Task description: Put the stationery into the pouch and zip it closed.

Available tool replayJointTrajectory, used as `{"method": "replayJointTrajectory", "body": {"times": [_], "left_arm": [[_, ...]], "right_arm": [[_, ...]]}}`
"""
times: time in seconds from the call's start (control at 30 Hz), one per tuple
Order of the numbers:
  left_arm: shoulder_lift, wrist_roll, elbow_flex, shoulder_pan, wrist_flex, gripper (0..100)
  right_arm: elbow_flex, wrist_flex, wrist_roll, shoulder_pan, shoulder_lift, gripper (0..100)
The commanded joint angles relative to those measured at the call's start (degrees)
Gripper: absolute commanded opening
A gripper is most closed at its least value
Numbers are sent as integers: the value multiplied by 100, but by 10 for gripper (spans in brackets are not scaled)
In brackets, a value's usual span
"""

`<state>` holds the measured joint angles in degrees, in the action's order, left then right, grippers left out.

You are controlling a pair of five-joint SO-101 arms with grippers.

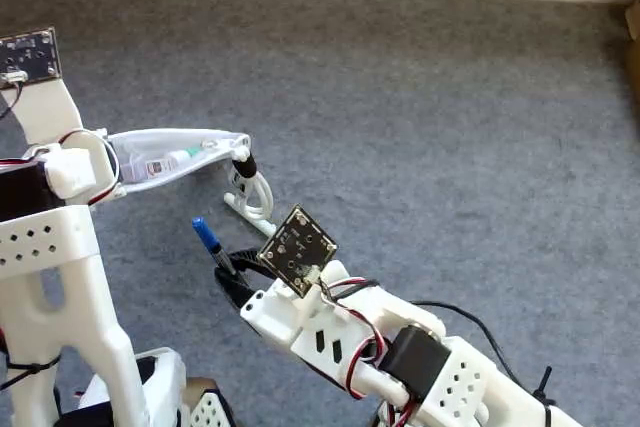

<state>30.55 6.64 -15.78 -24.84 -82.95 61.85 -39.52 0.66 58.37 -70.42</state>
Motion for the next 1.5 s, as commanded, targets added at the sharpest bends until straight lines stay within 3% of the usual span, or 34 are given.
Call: {"method": "replayJointTrajectory", "body": {"times": [0.0, 0.57, 0.97, 1.2, 1.47], "left_arm": [[-66, 44, -31, -40, 114, 6], [-66, 44, -31, -40, 105, 6], [-66, 44, -31, -31, 114, 6], [-66, 44, -31, 31, 114, 6], [-66, 44, -31, 31, 114, 6]], "right_arm": [[-57, 453, -62, -75, -163, 5], [-110, 1965, -18, -48, -136, 5], [-110, 3820, -9, -75, -127, 5], [-110, 4804, 1011, -75, -119, 5], [-110, 5974, 1442, -242, 268, 5]]}}
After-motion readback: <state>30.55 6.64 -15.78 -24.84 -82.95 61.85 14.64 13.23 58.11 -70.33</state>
